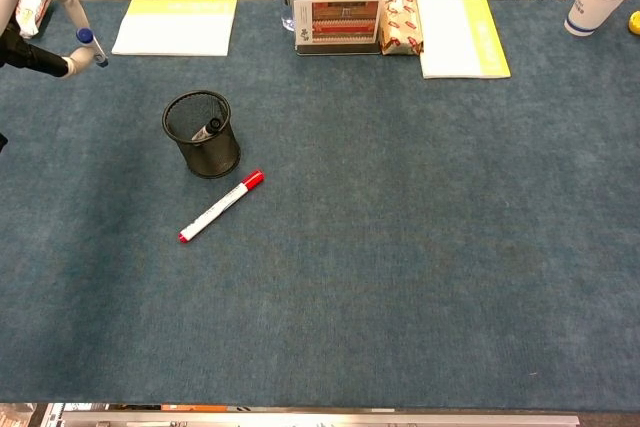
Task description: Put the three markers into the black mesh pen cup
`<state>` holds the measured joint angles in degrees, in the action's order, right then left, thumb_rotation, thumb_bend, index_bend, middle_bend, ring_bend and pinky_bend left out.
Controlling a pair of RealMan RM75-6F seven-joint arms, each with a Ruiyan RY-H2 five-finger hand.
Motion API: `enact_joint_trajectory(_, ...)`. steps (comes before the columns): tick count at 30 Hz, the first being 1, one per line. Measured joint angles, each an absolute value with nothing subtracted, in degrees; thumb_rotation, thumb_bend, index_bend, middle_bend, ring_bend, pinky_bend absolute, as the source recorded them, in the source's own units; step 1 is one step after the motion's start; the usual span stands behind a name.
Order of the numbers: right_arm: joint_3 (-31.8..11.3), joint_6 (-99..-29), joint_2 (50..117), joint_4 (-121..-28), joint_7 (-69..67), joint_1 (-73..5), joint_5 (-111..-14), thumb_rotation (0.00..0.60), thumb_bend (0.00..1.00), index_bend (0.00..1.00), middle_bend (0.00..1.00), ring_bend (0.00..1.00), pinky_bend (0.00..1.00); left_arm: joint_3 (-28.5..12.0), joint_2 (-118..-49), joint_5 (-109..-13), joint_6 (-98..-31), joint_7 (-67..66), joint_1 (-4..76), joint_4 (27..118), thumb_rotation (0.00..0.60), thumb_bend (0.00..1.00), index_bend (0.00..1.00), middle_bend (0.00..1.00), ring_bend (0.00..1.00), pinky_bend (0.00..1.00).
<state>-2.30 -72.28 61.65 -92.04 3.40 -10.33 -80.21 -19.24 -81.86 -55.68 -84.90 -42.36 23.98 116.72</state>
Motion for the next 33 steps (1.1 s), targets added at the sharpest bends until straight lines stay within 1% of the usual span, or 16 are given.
enact_joint_trajectory(5, -2.3, -75.3, 62.1, -91.7, -1.7, -10.0, -84.3, 0.600, 0.00, 0.10, 0.20, 0.11, 0.40, -20.2, -81.6, -51.8, -85.8, -43.1, 24.7, 118.4, 0.600, 0.31, 0.60, 0.02, 0.00, 0.07)
enact_joint_trajectory(9, -2.4, -79.8, 63.0, -90.8, -6.2, -9.5, -88.2, 0.600, 0.00, 0.10, 0.19, 0.11, 0.40, -20.8, -81.3, -49.3, -86.3, -43.3, 25.5, 119.1, 0.600, 0.31, 0.60, 0.02, 0.00, 0.07)
enact_joint_trajectory(13, -2.6, -83.8, 64.2, -89.7, -10.2, -8.8, -91.1, 0.600, 0.00, 0.10, 0.19, 0.11, 0.40, -20.8, -81.1, -48.3, -86.8, -43.1, 26.1, 119.5, 0.600, 0.31, 0.60, 0.02, 0.00, 0.07)
enact_joint_trajectory(16, -2.8, -85.4, 64.8, -89.0, -11.4, -8.4, -92.2, 0.600, 0.00, 0.10, 0.19, 0.11, 0.40, -20.7, -80.9, -47.7, -87.0, -42.7, 26.4, 119.5, 0.600, 0.31, 0.60, 0.02, 0.00, 0.07)
enact_joint_trajectory(26, -2.9, -85.7, 64.7, -89.0, -11.5, -8.3, -92.0, 0.600, 0.00, 0.10, 0.19, 0.11, 0.40, -21.1, -80.5, -44.9, -87.7, -41.1, 27.1, 120.0, 0.600, 0.31, 0.60, 0.02, 0.00, 0.07)
enact_joint_trajectory(33, -2.9, -85.3, 64.5, -89.1, -11.2, -8.3, -91.5, 0.600, 0.00, 0.10, 0.19, 0.11, 0.40, -23.5, -80.7, -40.0, -88.2, -39.7, 28.1, 121.1, 0.600, 0.32, 0.61, 0.02, 0.00, 0.07)
